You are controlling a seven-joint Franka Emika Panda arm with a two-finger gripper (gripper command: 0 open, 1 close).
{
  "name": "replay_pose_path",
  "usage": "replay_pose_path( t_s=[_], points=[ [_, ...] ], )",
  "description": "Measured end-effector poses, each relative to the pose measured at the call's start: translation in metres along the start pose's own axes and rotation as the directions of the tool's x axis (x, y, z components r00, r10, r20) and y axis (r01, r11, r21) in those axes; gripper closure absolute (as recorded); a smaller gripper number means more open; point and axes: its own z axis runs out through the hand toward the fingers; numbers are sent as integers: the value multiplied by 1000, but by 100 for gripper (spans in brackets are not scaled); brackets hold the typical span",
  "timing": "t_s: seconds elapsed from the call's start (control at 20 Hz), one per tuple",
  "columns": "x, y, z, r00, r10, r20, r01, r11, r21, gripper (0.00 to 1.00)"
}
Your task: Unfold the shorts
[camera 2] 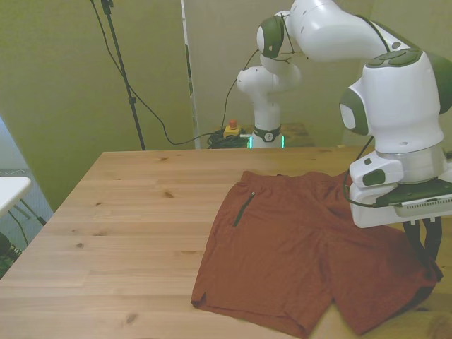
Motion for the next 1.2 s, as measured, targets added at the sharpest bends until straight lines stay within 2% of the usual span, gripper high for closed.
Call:
replay_pose_path(
  t_s=[0.25, 0.3, 0.8, 1.2],
  points=[
    [-30, -7, 17, 999, -38, 27, 38, 999, -14, 100],
    [-34, -8, 20, 999, -46, 28, 47, 999, -18, 0],
    [-65, -10, 40, 995, -84, 59, 86, 996, -35, 0],
    [-57, -5, 31, 996, -80, 44, 81, 996, -31, 0]
  ],
)
